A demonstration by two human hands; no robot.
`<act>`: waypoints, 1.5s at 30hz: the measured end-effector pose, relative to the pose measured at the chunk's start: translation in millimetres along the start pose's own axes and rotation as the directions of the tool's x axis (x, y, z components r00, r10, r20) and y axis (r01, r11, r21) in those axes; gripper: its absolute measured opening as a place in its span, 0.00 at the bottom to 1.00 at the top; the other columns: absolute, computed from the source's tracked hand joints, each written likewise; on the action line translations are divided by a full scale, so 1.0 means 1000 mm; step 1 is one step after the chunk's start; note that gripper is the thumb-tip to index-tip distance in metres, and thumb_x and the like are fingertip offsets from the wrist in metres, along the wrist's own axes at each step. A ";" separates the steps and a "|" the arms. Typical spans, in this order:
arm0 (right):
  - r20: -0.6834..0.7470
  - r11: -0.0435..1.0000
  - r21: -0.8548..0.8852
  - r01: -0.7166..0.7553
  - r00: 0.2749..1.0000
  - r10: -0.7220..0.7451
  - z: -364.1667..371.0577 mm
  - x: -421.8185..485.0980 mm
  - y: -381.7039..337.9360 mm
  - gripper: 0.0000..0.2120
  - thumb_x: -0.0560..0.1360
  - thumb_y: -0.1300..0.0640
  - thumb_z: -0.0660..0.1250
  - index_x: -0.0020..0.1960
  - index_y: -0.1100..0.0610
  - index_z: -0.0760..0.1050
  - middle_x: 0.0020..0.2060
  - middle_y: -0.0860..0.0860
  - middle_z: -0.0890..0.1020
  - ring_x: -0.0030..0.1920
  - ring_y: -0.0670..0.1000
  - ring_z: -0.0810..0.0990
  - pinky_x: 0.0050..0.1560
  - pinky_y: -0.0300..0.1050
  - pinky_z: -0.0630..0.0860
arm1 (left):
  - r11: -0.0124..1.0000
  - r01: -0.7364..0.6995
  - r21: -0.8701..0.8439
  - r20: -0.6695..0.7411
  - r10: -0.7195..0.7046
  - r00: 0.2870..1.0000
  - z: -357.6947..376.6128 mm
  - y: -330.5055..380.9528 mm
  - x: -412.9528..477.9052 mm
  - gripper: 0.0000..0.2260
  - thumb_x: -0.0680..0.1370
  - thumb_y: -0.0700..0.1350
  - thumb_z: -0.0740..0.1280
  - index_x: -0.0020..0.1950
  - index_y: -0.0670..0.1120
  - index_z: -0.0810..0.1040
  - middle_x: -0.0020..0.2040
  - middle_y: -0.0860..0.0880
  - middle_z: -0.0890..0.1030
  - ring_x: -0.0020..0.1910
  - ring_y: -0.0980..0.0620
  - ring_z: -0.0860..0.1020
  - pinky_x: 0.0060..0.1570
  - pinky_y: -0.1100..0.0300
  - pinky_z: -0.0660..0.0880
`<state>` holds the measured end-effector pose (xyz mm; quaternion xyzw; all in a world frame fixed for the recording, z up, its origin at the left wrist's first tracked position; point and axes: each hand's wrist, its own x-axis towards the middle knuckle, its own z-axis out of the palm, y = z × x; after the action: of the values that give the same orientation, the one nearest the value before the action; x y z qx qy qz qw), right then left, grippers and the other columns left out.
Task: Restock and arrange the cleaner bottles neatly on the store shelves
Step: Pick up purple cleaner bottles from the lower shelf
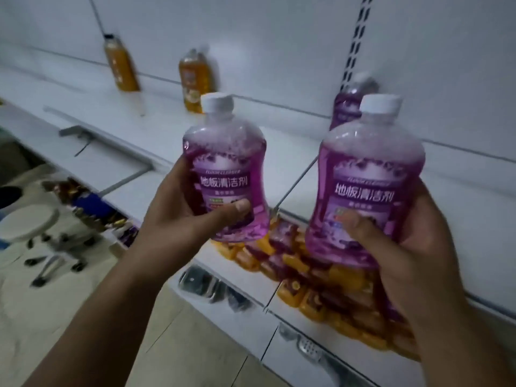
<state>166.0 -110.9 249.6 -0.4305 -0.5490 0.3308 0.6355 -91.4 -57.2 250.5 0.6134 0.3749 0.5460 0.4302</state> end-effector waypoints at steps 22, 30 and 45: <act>-0.448 0.978 -0.206 0.011 0.888 -0.105 -0.143 0.173 0.035 0.27 0.68 0.62 0.82 0.65 0.55 0.78 0.57 0.51 0.87 0.58 0.52 0.86 0.59 0.58 0.84 | 0.843 -0.483 0.237 0.549 0.294 0.782 0.201 0.027 0.265 0.32 0.67 0.50 0.83 0.68 0.52 0.73 0.54 0.56 0.82 0.49 0.58 0.83 0.46 0.63 0.81; -0.484 0.985 -0.169 -0.027 0.873 -0.058 -0.151 0.172 0.054 0.28 0.70 0.65 0.80 0.68 0.55 0.77 0.59 0.51 0.86 0.58 0.50 0.86 0.56 0.52 0.85 | 0.698 -0.606 0.381 0.621 0.293 0.728 0.224 0.010 0.286 0.35 0.65 0.60 0.81 0.69 0.55 0.75 0.58 0.55 0.83 0.54 0.53 0.83 0.55 0.48 0.82; -0.492 0.980 -0.187 -0.061 0.870 -0.040 -0.164 0.161 0.063 0.28 0.71 0.67 0.79 0.67 0.53 0.76 0.58 0.49 0.86 0.57 0.47 0.86 0.55 0.47 0.85 | 0.570 -0.680 0.462 0.534 0.433 0.726 0.233 -0.014 0.285 0.36 0.64 0.64 0.80 0.69 0.53 0.77 0.56 0.57 0.81 0.58 0.52 0.78 0.64 0.47 0.73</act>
<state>358.9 28.8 254.8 -0.5641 -0.3963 0.1577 0.7070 175.3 184.8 328.2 0.8965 0.2314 0.3727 0.0614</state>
